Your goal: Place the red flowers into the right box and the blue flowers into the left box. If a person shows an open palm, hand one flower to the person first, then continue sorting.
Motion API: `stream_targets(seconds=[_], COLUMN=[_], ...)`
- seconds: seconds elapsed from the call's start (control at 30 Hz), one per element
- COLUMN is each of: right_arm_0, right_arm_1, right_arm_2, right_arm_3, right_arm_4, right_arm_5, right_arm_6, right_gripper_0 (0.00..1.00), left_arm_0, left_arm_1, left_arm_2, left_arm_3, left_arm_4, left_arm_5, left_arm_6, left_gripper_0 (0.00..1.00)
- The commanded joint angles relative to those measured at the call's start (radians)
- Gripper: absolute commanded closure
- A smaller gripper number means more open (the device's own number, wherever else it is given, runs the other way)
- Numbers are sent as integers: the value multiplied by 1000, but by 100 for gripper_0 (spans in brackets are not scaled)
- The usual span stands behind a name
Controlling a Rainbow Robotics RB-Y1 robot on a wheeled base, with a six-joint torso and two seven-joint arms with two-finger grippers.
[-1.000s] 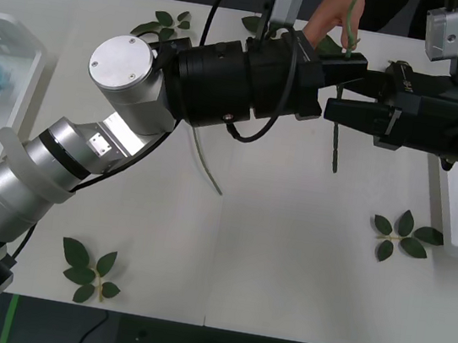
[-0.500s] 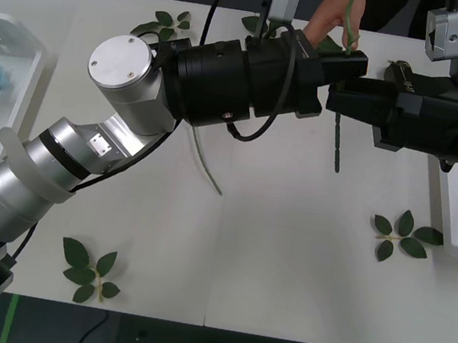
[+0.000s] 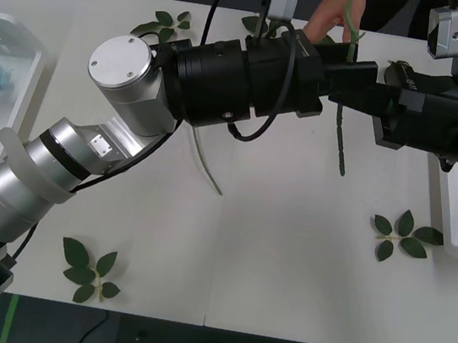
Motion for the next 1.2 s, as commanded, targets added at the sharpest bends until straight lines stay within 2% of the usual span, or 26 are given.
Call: stream_targets(seconds=[0.03, 0.5, 0.63, 0.93, 1.2], right_arm_0=[-26, -8, 6, 6, -2], right_arm_1=[-50, -130, -134, -110, -47], right_arm_2=[5, -1, -23, -32, -31], right_arm_3=[-12, -19, -30, -85, -116], right_arm_4=[-20, -63, -60, 27, 231], right_arm_5=[-4, -53, -128, -403, -642], right_arm_6=[8, 8, 8, 8, 8], right_gripper_0=[100, 100, 100, 100, 100], left_arm_0=[-34, -34, -34, -40, -48], left_arm_1=[6, 9, 9, 18, 30], left_arm_2=[-11, -11, -11, -5, 8], left_arm_3=[-9, -8, -9, -9, -9], left_arm_4=[21, 35, 73, 58, 45], left_arm_5=[7, 7, 7, -19, -19], left_arm_6=[-40, -40, -40, -40, -40], left_gripper_0=[0, 0, 0, 0, 0])
